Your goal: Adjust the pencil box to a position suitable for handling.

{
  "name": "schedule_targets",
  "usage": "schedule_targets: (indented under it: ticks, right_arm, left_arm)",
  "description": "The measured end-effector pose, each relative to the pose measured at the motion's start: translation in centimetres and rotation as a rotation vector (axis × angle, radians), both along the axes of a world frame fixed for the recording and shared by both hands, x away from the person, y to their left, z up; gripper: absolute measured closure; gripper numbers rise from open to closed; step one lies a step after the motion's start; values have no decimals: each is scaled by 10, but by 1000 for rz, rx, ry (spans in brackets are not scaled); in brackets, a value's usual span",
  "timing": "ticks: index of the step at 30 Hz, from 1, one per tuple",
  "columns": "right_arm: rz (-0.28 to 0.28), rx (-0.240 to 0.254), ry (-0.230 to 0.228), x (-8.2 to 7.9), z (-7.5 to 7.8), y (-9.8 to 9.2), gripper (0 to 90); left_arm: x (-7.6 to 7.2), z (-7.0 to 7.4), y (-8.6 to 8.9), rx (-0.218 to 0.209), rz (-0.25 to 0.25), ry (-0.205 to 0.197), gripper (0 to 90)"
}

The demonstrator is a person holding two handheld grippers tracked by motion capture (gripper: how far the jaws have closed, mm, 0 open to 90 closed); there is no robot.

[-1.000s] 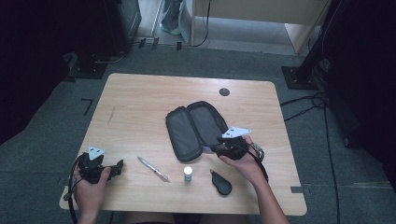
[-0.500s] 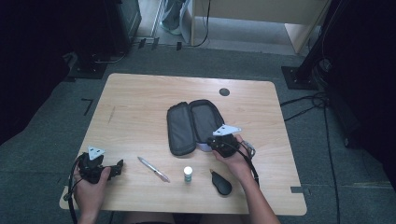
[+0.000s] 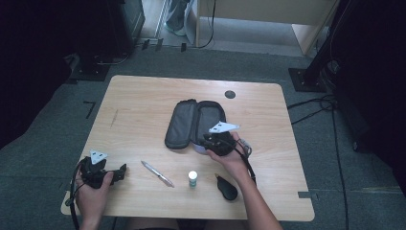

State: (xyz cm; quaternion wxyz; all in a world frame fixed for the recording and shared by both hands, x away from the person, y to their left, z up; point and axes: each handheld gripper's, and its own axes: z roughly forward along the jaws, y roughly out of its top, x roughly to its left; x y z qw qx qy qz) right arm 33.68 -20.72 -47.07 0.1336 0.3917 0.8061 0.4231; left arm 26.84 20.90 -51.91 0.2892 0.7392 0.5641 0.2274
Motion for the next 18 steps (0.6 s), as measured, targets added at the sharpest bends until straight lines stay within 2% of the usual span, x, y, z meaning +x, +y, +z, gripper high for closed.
schedule_targets:
  ticks: [5, 8, 11, 12, 13, 15, 18]
  right_arm:
    - [15, 10, 46, -2, 0, -29, 574]
    - [26, 10, 66, -6, -5, -35, 565]
    - [43, -59, 65, -12, -14, -33, 654]
    - [43, -59, 65, -12, -14, -33, 654]
    - [43, -71, 58, -14, -15, -29, 722]
    - [47, -72, 52, -16, -15, -24, 792]
    - [45, -75, 55, -17, -16, -12, 839]
  left_arm:
    - [0, 0, 0, 0, 0, 0, 0]
    - [0, 0, 0, 0, 0, 0, 0]
    - [0, 0, 0, 1, 0, 0, 0]
    - [0, 0, 0, 1, 0, 0, 0]
    - [0, 0, 0, 1, 0, 0, 0]
    - [0, 0, 0, 0, 0, 0, 0]
    - [0, 0, 0, 0, 0, 0, 0]
